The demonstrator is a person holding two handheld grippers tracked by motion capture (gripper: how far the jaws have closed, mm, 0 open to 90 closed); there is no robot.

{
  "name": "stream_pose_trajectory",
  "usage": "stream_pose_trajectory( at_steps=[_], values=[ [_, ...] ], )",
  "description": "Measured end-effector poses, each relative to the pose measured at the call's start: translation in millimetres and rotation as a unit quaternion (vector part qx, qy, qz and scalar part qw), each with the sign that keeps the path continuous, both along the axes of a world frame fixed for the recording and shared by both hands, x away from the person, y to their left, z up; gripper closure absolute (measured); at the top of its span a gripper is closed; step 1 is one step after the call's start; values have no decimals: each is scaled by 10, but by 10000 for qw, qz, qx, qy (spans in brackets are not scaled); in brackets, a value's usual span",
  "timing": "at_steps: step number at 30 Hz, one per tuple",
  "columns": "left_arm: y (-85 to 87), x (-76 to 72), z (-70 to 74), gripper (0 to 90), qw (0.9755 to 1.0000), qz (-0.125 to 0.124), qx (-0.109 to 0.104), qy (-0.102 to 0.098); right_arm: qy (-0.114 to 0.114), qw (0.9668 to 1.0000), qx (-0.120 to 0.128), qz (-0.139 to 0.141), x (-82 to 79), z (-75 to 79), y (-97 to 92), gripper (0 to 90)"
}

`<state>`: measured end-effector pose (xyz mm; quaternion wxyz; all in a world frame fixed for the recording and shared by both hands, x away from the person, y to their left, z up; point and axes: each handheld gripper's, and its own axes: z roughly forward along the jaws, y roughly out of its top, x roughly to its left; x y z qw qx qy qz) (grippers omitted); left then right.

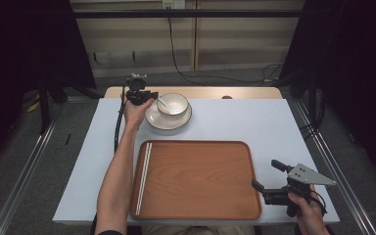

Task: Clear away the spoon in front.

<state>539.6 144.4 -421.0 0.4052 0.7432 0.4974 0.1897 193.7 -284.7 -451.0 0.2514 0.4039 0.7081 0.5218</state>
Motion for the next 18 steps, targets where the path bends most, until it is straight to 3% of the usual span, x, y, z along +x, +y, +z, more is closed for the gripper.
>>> stream_pose_trajectory(
  at_steps=[3, 7, 13, 15, 16, 18],
  values=[
    [10, -45, 10, 661, 10000, 15, 14, 32, -11, 10000, -17, 10, -7, 5, -9, 8],
    [63, -123, 18, 657, 9998, 57, -146, 149, -6, 10000, -14, 18, -5, 5, 2, 8],
    [138, -195, 47, 664, 9991, -132, -281, 290, -13, 10000, -40, 9, 8, 2, 11, 8],
    [136, -191, 54, 585, 9992, -174, -227, 267, -9, 10000, -39, 8, 9, 1, 10, 8],
    [127, -188, 55, 503, 9991, -174, -275, 260, -7, 10000, -37, -2, 10, 1, 10, 8],
    [103, -173, 40, 515, 9990, -247, -259, 271, -3, 10000, -43, 13, 9, 2, 10, 8]
  ],
)
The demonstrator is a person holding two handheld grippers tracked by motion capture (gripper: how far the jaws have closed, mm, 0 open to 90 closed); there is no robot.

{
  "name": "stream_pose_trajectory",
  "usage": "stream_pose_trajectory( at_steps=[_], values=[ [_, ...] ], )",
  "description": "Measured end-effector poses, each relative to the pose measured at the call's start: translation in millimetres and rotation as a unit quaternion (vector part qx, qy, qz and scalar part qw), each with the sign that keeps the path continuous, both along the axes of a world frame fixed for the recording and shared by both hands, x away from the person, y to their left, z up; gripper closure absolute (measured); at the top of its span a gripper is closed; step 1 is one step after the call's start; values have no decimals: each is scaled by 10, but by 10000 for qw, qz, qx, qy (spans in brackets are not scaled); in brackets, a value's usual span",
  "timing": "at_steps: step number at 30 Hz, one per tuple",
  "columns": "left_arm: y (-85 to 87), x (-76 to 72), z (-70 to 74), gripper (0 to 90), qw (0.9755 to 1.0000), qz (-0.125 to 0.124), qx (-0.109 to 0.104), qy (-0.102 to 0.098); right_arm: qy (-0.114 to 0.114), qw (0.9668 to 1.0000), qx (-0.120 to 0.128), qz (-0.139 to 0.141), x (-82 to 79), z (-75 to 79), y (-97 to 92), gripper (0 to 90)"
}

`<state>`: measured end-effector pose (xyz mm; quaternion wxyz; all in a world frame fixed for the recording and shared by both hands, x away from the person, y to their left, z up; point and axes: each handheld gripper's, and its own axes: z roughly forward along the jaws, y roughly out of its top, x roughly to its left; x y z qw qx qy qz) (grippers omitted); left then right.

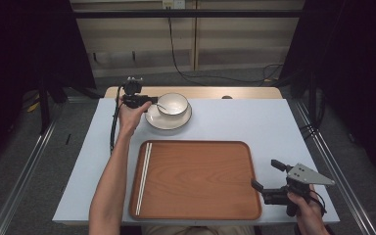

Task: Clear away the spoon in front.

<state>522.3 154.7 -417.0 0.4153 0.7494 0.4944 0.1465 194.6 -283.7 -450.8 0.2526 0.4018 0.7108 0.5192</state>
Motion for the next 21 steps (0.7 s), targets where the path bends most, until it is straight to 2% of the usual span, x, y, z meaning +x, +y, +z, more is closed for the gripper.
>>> stream_pose_trajectory(
  at_steps=[4, 7, 9, 10, 13, 15, 21],
  values=[
    [-43, 53, -90, 443, 9996, -138, 7, 233, 2, 10000, 13, -3, 2, 0, 1, 8],
    [-105, 71, -132, 399, 9993, -209, 48, 293, 13, 10000, -45, 30, 0, -5, 11, 8],
    [-141, 91, -141, 380, 9991, -215, 191, 326, 17, 10000, -55, 59, 7, -7, 14, 8],
    [-169, 101, -154, 375, 9990, -263, 143, 343, 22, 10000, -67, 54, 10, -8, 17, 8],
    [-204, 96, -159, 407, 9984, -323, 322, 339, 16, 10000, -44, 23, 3, -7, 15, 8],
    [-190, 90, -152, 433, 9988, -295, 232, 330, 22, 10000, -29, 29, 1, -5, 9, 8],
    [-137, 53, -82, 510, 9982, -399, 307, 322, 28, 10000, -48, 28, 6, -6, 9, 8]
  ],
)
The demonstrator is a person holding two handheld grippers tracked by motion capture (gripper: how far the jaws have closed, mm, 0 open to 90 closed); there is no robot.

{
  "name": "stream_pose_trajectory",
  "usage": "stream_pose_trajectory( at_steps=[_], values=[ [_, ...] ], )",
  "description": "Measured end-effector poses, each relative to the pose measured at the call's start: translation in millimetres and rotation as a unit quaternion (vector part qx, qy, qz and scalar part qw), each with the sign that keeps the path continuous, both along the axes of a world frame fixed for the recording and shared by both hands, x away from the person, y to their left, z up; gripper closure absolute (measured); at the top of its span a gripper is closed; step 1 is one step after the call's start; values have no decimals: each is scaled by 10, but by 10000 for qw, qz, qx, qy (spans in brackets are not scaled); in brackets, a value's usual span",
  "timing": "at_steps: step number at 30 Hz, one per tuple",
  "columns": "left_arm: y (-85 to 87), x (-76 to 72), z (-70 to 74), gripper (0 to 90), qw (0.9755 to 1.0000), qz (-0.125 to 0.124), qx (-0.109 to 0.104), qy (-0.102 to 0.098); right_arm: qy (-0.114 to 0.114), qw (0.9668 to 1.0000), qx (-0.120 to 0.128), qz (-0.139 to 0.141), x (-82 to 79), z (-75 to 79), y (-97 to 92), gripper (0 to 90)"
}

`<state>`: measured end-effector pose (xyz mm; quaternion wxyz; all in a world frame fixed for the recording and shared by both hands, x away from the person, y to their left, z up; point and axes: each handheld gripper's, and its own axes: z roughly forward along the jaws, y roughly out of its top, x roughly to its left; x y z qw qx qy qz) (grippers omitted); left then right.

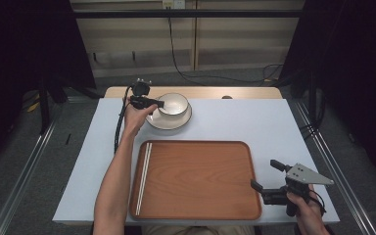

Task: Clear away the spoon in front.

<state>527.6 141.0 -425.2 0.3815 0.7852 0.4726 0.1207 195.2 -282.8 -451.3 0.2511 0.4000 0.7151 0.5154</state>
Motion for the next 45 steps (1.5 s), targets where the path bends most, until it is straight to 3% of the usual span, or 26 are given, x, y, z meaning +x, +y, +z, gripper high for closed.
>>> stream_pose_trajectory(
  at_steps=[7, 9, 15, 24, 28, 30, 34, 39, 45],
  values=[
    [19, -83, 15, 592, 9998, -156, -74, -52, 17, 10000, 2, -13, 2, -1, 5, 8],
    [31, -94, 17, 628, 9999, -166, -6, -27, 9, 10000, -1, -2, 3, -2, 6, 8],
    [55, -135, 41, 712, 9993, -341, -181, -8, -3, 10000, 21, -36, -5, 2, 6, 8],
    [39, -186, 84, 816, 9981, -398, -471, -5, -3, 10000, 10, -32, 0, 5, 11, 6],
    [29, -196, 96, 839, 9971, -522, -546, 109, -24, 10000, 7, -16, -1, 6, 11, 6],
    [-11, -224, 112, 843, 9979, -546, -348, 54, -26, 10000, 8, -15, -1, 7, 12, 6],
    [-33, -266, 128, 844, 9985, -418, -341, 10, -41, 10000, 6, -25, -10, 11, 9, 6],
    [15, -310, 115, 845, 9984, -236, -521, -45, -56, 10000, 11, -47, -14, 15, 10, 6],
    [44, -353, 144, 846, 9985, -210, -504, -86, -52, 10000, -9, -50, -15, 18, 19, 7]
  ],
)
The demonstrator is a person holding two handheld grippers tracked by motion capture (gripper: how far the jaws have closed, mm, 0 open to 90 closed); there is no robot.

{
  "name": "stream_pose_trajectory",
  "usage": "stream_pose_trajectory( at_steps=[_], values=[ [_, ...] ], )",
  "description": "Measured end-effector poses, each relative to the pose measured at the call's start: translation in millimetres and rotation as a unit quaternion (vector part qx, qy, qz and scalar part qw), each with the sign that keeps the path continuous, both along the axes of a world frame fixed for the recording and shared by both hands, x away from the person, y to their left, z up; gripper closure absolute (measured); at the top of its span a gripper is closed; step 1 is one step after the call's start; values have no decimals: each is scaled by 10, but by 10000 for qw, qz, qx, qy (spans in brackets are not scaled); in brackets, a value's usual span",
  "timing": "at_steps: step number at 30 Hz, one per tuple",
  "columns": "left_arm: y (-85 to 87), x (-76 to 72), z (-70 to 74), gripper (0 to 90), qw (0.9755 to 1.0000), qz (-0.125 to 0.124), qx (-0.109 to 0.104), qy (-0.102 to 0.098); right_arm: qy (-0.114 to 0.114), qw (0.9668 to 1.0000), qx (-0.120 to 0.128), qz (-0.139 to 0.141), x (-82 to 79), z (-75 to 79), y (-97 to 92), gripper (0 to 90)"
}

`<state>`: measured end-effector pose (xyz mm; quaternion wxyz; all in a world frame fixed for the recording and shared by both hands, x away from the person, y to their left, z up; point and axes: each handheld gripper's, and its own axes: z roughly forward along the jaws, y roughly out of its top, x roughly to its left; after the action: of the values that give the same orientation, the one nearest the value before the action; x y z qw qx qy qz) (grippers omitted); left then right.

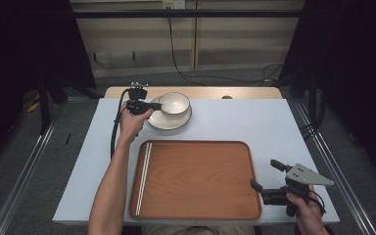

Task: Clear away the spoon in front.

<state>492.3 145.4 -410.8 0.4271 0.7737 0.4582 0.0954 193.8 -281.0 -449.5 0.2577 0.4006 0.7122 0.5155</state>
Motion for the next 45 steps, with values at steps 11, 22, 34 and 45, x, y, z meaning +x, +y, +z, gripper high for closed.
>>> stream_pose_trajectory(
  at_steps=[11, 22, 34, 45],
  values=[
    [27, -50, 33, 846, 9999, 102, -28, -78, -39, 10000, -23, -12, -7, 7, 7, 6],
    [28, -119, 86, 846, 9995, 185, -137, -230, -46, 10000, -24, -9, -5, 7, 11, 6],
    [64, -233, 213, 847, 9984, 254, -176, -467, -99, 9999, -40, -12, -15, 12, 10, 7],
    [124, -383, 285, 847, 9969, 342, -271, -659, -139, 9999, -48, 7, -19, 17, 12, 7]
  ],
)
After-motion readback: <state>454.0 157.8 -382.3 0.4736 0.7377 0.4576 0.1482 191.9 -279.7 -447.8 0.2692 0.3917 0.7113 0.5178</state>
